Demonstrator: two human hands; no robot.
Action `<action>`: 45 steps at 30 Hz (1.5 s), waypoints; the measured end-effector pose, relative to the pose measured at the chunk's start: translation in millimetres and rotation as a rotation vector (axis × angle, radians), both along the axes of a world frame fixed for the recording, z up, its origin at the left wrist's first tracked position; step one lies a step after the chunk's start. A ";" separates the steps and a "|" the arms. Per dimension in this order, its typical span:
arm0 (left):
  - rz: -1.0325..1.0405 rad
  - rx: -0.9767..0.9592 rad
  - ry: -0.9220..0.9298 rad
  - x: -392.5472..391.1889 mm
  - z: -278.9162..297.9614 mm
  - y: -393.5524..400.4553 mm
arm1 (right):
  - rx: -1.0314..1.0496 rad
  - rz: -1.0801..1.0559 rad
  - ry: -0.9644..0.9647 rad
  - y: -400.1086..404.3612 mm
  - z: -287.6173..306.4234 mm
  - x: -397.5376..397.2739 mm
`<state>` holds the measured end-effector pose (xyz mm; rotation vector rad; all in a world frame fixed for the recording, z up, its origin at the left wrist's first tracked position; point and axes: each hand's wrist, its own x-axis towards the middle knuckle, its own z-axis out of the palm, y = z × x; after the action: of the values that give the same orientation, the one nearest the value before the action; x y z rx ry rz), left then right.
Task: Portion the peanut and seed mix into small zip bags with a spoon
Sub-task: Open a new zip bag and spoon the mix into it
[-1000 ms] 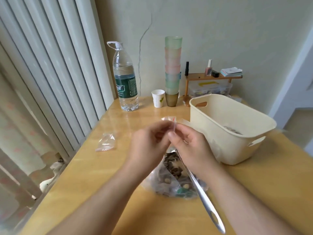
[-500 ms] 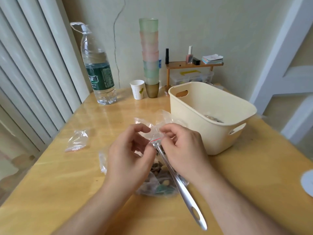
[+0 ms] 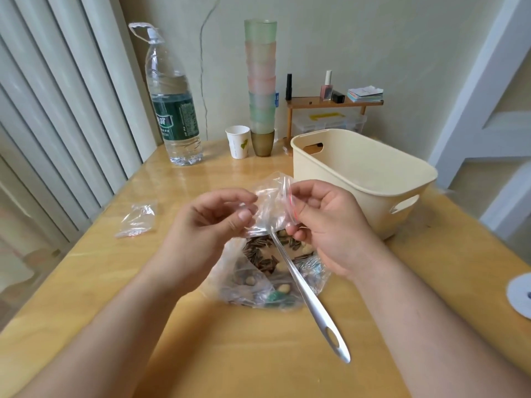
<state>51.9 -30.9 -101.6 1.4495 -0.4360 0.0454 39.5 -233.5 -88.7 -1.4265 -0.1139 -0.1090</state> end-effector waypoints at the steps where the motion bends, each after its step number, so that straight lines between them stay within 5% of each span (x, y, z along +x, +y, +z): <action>1: 0.024 0.002 -0.019 1.7 0.7 1.5 | -0.059 -0.027 -0.019 -2.1 0.0 0.5; 7: 0.239 0.084 -0.008 6.5 2.4 9.4 | -0.148 -0.181 -0.032 -8.2 4.7 1.1; 12: 0.334 0.808 -0.569 1.1 -1.4 13.3 | -0.192 -0.138 -0.016 -2.4 1.1 -1.3; 15: 0.318 0.981 -0.664 -1.3 -8.9 3.6 | -0.295 -0.099 -0.055 6.8 -4.6 -4.8; 31: 0.308 0.683 -0.557 -8.9 -12.1 -7.5 | -0.371 -0.079 -0.023 19.7 -9.9 -14.1; 36: 0.319 0.547 -0.374 -8.4 -8.2 -2.3 | -0.375 0.041 -0.023 2.8 3.6 -9.3; 41: 0.132 0.162 0.043 -3.5 2.7 3.5 | -0.815 0.121 -0.069 -35.7 -2.1 3.1; 45: 0.010 0.387 0.317 -1.3 6.3 8.6 | -1.232 0.240 -0.144 -27.3 -21.0 8.5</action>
<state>50.6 -22.2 -95.3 1.8018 -0.1806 -0.2713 48.0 -260.8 -109.6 -2.6145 -0.5344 0.0830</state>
